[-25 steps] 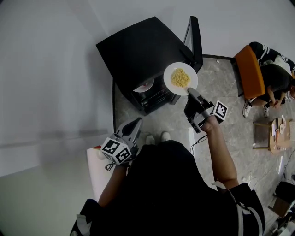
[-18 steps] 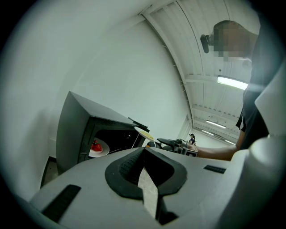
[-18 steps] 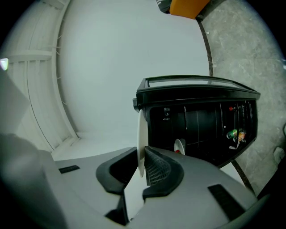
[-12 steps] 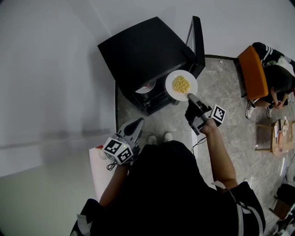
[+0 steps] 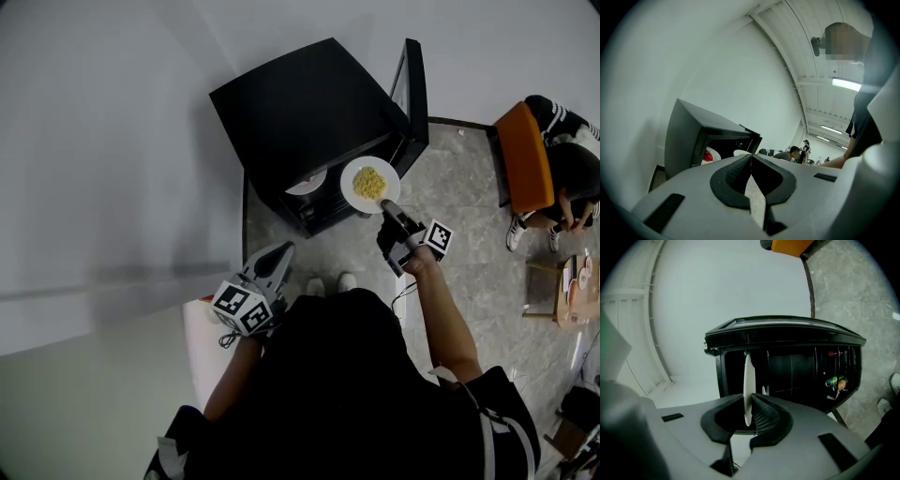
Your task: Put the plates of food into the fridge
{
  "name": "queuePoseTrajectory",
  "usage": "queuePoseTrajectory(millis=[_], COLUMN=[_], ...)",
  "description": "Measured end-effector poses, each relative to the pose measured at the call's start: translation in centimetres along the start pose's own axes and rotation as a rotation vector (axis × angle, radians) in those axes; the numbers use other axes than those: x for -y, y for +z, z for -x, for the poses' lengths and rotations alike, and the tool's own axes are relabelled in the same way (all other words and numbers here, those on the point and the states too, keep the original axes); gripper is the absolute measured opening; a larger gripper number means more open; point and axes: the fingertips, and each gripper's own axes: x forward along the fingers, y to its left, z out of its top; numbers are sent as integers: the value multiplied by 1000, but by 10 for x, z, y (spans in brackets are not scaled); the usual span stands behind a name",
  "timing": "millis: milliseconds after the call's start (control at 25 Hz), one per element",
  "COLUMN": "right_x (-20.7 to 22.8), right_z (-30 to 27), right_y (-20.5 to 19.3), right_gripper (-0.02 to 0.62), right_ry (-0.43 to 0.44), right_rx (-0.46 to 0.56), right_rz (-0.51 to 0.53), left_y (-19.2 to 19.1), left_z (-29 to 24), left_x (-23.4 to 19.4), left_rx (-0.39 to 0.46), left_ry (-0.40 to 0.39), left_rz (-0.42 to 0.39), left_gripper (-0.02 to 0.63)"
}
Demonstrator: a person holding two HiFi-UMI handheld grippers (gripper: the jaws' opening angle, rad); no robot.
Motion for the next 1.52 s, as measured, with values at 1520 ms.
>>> queuePoseTrajectory(millis=[1520], right_x=[48], right_z=[-74], right_y=[33], right_gripper=[57], right_ry=[-117], right_rx=[49], right_rz=[6], left_y=[2], left_z=[12], left_x=[-20], left_rx=[9], left_ry=[93], left_rz=[30], left_gripper=[22])
